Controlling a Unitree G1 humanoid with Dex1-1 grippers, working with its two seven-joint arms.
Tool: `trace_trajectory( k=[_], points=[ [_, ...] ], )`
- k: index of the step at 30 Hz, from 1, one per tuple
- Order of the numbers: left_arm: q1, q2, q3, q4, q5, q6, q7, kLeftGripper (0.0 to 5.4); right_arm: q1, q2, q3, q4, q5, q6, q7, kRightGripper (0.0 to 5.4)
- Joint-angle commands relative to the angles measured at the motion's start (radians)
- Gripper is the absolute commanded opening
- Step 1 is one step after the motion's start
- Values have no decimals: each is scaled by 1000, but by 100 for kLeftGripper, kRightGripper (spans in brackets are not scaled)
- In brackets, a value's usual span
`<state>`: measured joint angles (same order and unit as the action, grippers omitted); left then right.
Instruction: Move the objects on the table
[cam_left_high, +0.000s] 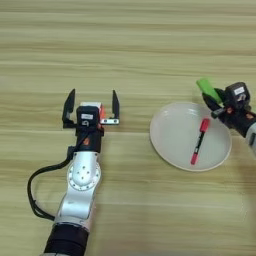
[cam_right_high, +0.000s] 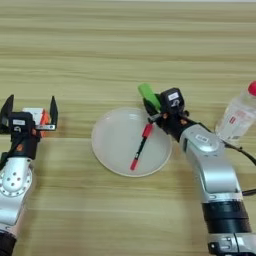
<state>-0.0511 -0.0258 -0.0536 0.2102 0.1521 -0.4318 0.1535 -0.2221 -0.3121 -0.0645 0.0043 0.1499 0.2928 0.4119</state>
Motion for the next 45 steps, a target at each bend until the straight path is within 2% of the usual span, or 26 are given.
trace_trajectory(
  k=[1, 9, 16, 36, 37, 45],
  points=[
    [2, -2, -4, 3, 15, 14, 7, 540, -18, -14, -57, 75, 7, -14, -38, 140],
    [0, -2, -4, 4, 17, 14, 9, 540, -27, -50, -115, 209, -8, -40, -77, 140],
    [4, -1, -4, -2, 18, 14, 10, 540, -24, -76, -91, 311, -46, -47, -79, 140],
    [4, 1, -2, -3, 16, 14, 11, 540, -23, -61, -73, 366, -43, -12, -77, 140],
    [4, 2, -1, -3, 16, 13, 11, 540, -21, -58, -72, 358, -43, -15, -77, 169],
    [6, 3, -2, -4, 16, 13, 12, 540, -10, -50, -75, 310, -47, -42, -92, 257]
  ],
)
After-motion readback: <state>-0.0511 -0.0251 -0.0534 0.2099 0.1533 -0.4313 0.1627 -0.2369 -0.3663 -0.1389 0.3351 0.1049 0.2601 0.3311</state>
